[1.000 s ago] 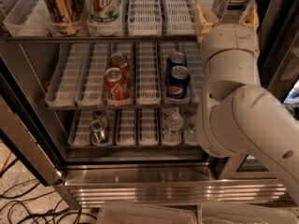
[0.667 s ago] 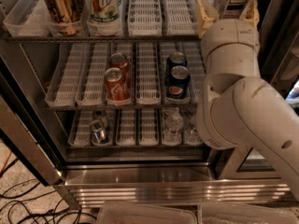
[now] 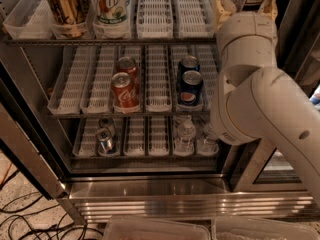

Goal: Pick blue plastic bottle from top shelf of fridge

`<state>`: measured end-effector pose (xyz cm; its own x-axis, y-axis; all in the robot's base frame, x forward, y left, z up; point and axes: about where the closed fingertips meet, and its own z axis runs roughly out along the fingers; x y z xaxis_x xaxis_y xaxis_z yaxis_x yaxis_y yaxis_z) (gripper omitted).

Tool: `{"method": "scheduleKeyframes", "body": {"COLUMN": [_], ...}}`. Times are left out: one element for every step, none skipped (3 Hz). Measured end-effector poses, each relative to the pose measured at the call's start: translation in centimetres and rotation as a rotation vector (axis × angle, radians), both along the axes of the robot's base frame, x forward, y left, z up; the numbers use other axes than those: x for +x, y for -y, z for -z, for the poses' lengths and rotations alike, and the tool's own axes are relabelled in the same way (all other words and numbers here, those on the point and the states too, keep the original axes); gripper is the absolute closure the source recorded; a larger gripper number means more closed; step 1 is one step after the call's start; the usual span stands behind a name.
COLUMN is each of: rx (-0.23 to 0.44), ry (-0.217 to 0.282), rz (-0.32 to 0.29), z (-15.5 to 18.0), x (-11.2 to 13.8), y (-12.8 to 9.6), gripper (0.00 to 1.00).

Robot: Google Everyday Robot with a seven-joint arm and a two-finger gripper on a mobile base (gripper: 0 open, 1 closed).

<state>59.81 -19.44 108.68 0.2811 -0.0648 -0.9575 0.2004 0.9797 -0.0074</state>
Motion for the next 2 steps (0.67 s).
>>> {"method": "scheduleKeyframes", "body": {"rx": [0.010,0.014], "ry": [-0.006,-0.010], "rz": [0.005,0.008], "z": [-0.2,-0.4], "x": [1.2,2.3], "y": [0.4,0.6], "gripper": [0.27,0.27]}}
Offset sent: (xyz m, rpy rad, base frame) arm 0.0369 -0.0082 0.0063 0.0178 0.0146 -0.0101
